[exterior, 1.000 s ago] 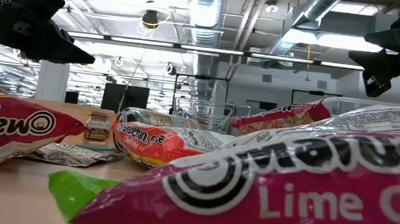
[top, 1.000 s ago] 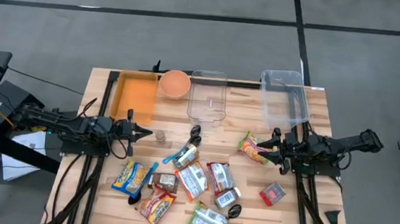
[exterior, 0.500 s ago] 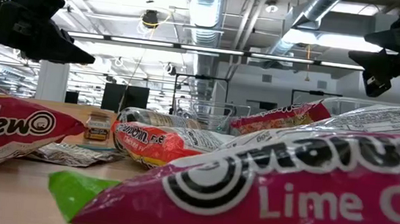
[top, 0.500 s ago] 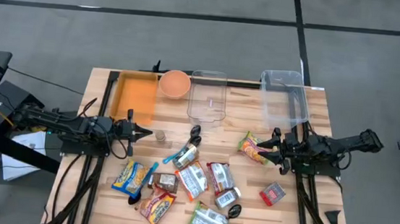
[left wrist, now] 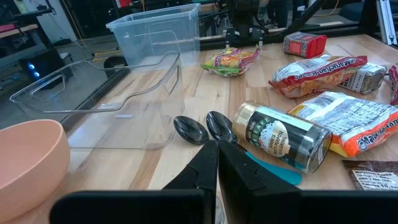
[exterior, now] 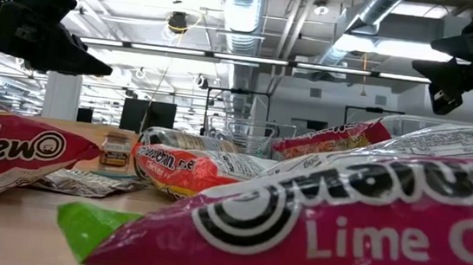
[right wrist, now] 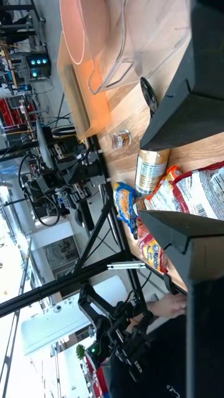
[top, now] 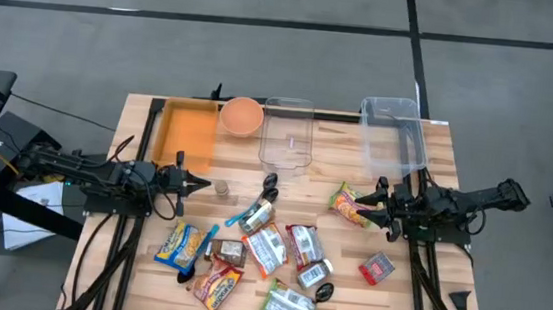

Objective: Pick & Place Food Item

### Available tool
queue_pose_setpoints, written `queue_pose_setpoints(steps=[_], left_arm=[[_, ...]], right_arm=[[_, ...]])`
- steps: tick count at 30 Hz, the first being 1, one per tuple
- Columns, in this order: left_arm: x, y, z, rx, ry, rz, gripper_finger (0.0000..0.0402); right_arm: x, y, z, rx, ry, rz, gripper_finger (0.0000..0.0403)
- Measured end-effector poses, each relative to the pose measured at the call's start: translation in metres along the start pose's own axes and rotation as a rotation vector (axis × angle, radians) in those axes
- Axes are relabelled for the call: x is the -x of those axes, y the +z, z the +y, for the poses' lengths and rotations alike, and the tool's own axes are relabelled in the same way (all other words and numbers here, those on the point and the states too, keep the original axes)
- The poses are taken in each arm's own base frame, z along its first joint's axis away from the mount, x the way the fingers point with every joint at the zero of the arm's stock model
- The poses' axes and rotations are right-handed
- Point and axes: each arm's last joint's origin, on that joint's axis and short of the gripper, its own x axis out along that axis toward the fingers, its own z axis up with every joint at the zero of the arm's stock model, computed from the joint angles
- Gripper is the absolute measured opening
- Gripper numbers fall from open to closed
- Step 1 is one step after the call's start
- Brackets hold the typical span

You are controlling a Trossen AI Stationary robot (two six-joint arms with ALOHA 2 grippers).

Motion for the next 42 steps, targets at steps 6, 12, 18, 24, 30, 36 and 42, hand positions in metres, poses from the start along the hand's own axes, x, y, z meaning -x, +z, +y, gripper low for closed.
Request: queue_pose_setpoints(steps=[6, 12, 18, 24, 30, 36, 42], left_arm=[[0.000, 0.000, 0.000, 0.000, 0.000, 0.000, 0.0007], [0.000, 0.000, 0.000, 0.000, 0.000, 0.000, 0.0007], [0.000, 0.007, 0.001, 0.000, 0.008, -0.074, 0.0007], [0.002, 0.017, 0.002, 0.030, 0.018, -0.169, 0.0007], [0.003, 0.023, 0.003, 0.052, 0.025, -0.230, 0.0007], [0.004, 0.026, 0.004, 0.058, 0.029, -0.263, 0.0007], [0.010, 0.043, 0.008, 0.131, 0.048, -0.445, 0.0007]], right_arm=[[0.000, 0.000, 0.000, 0.000, 0.000, 0.000, 0.0163], [0.000, 0.000, 0.000, 0.000, 0.000, 0.000, 0.0163], [0.000, 0.000, 0.000, 0.000, 0.000, 0.000, 0.0163], [0.000, 0.001, -0.001, -0.001, -0.027, -0.013, 0.0163], [0.000, 0.007, -0.002, -0.015, -0.076, -0.088, 0.0163], [0.002, 0.022, -0.001, 0.048, -0.076, -0.240, 0.0163], [0.004, 0.031, 0.001, 0.042, -0.040, -0.325, 0.0163]])
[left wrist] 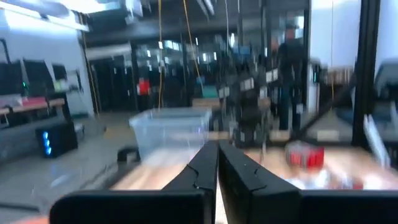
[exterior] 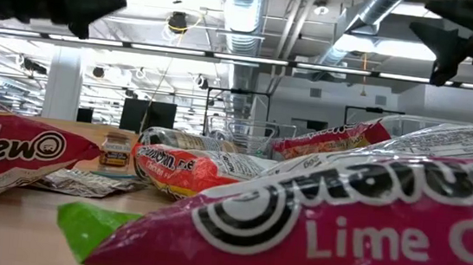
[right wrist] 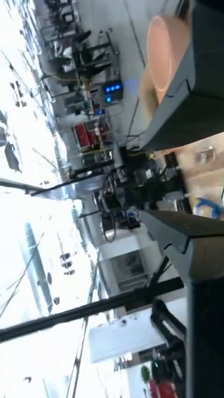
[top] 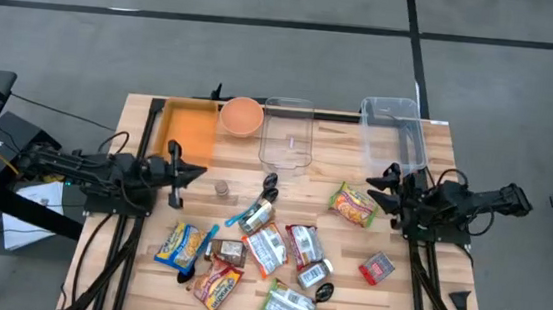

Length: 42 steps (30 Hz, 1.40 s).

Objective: Pick & Place Food Item
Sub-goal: Put the blue noodle pack into the transparent container

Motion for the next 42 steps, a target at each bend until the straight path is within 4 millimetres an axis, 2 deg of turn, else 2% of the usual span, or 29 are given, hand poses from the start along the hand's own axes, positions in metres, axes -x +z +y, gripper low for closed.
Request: queue_pose_setpoints(steps=[4, 8, 14, 19, 25, 29, 32, 35, 42], left_arm=[[0.001, 0.014, 0.002, 0.081, 0.005, -0.145, 0.0007], [0.004, 0.026, 0.003, 0.115, -0.026, -0.269, 0.0007], [0.013, 0.048, 0.009, 0.028, 0.053, -0.512, 0.0007], [0.024, 0.063, 0.016, 0.058, 0.128, -0.693, 0.0007], [0.026, 0.066, 0.017, 0.066, 0.139, -0.728, 0.0007], [0.023, 0.069, 0.015, -0.109, 0.157, -0.695, 0.0016], [0.017, 0.072, 0.012, -0.200, 0.116, -0.653, 0.0045], [0.010, 0.077, 0.010, -0.214, 0.104, -0.619, 0.0096], [-0.013, 0.066, 0.000, -0.334, 0.062, -0.459, 0.0269]], right_arm=[[0.000, 0.001, 0.000, -0.064, 0.008, -0.007, 0.0163], [0.000, 0.001, 0.002, -0.056, 0.045, 0.000, 0.0163], [0.000, 0.005, 0.003, -0.016, 0.049, -0.031, 0.0163], [0.000, 0.010, 0.004, -0.020, 0.054, -0.048, 0.0163], [0.000, 0.010, 0.004, -0.002, 0.050, -0.042, 0.0163], [0.000, 0.010, 0.004, 0.010, 0.050, -0.042, 0.0163], [0.000, 0.009, 0.004, 0.029, 0.048, -0.034, 0.0163], [0.000, 0.009, 0.004, 0.046, 0.048, -0.030, 0.0163], [0.000, 0.007, 0.004, 0.059, 0.044, -0.012, 0.0163]])
